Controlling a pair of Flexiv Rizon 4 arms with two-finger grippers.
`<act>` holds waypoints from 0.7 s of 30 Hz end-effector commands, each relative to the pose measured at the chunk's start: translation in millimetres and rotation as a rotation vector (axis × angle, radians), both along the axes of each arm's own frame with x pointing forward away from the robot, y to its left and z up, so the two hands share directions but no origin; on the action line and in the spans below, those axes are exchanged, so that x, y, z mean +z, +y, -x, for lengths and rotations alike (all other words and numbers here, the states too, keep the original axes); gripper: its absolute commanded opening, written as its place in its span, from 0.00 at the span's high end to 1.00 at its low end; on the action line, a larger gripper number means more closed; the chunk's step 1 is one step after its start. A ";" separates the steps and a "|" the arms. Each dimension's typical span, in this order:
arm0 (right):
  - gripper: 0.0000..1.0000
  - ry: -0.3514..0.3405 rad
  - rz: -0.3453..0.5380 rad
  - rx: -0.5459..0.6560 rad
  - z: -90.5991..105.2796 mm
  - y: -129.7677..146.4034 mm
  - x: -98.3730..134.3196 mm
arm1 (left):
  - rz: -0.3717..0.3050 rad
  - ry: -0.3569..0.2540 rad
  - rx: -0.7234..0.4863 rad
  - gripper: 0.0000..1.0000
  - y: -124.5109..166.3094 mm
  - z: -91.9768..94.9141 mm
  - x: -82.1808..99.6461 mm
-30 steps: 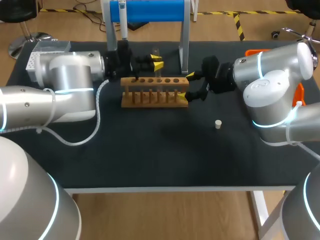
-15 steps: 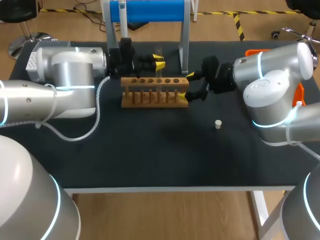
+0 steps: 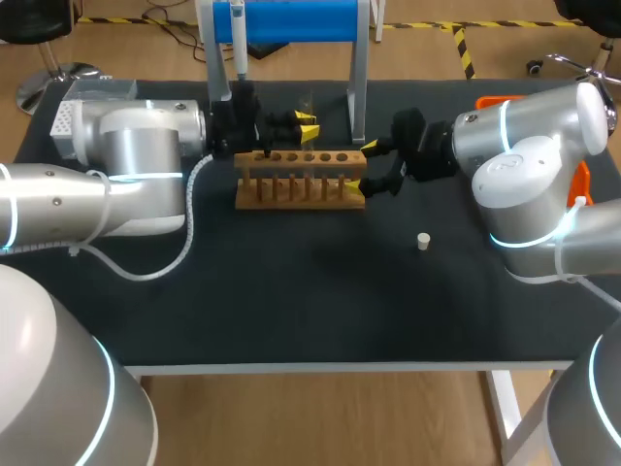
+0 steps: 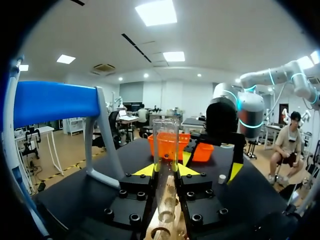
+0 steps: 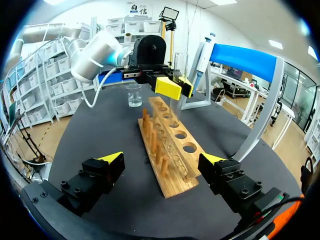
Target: Invert the test tube, pick up the pipette, mount the tip to pipette, aspirate from beaker and dispense into the tube, eject the tip, return the pipette, and cap with the stopper.
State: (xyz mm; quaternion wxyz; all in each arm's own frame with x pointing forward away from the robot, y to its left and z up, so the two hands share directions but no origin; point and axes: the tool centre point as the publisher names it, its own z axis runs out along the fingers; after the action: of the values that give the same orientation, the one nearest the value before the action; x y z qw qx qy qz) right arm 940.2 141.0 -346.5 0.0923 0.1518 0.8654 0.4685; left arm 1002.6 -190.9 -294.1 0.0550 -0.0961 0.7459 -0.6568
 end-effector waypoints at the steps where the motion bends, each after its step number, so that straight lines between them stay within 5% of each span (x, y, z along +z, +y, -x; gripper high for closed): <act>1: 0.00 0.000 0.000 0.001 0.2 -0.6 0.3 | 0.006 -0.002 -0.010 1.00 0.6 -0.2 -3.5; 4: 0.00 0.000 0.000 0.001 0.2 -0.6 0.3 | 0.008 -0.003 -0.015 0.60 -0.1 0.7 -3.5; 5: 0.00 0.000 0.000 0.001 0.2 -0.6 0.3 | 0.008 -0.002 -0.012 0.03 -0.2 1.0 -3.4; 12: 0.00 0.000 0.000 0.001 0.2 -0.6 0.3 | 0.043 0.013 -0.006 0.00 4.5 4.7 1.9; 21: 0.00 0.000 0.000 0.001 0.2 -0.6 0.3 | 0.036 0.067 -0.020 0.00 37.6 27.9 39.8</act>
State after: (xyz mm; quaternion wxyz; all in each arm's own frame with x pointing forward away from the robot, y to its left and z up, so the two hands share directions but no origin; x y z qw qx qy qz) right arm 940.2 141.0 -346.5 0.0923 0.1518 0.8654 0.4685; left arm 990.0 -175.4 -275.6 0.0228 -0.1054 0.7258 -0.6794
